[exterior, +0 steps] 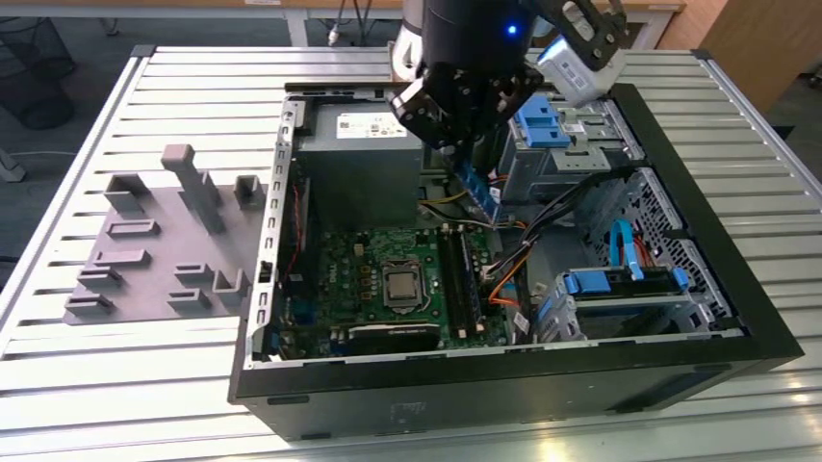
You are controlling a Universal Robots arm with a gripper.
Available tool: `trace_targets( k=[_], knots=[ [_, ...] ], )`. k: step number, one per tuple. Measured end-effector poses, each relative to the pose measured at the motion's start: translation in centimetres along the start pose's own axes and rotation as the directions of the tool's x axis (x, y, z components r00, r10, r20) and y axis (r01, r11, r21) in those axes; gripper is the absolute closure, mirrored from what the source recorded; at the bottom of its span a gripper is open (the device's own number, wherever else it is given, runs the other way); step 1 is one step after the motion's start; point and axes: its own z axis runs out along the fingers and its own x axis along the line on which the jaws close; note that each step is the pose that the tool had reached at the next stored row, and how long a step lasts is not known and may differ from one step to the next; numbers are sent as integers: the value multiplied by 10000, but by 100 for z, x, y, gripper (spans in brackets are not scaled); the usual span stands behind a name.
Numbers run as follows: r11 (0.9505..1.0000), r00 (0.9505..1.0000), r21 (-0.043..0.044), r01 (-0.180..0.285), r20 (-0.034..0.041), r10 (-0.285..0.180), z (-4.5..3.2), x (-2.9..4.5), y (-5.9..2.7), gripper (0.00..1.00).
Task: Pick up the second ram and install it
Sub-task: 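Insert the second ram into the second slot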
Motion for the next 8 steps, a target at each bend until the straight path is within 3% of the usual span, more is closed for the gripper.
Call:
trace_targets(
  k=[4, 8],
  knots=[
    [9974, 9974, 28, -719, 23, 719, 15, 1, -1, 86],
    [9894, 9894, 55, -1448, 49, 1448, 29, 1, -1, 86]
  ],
)
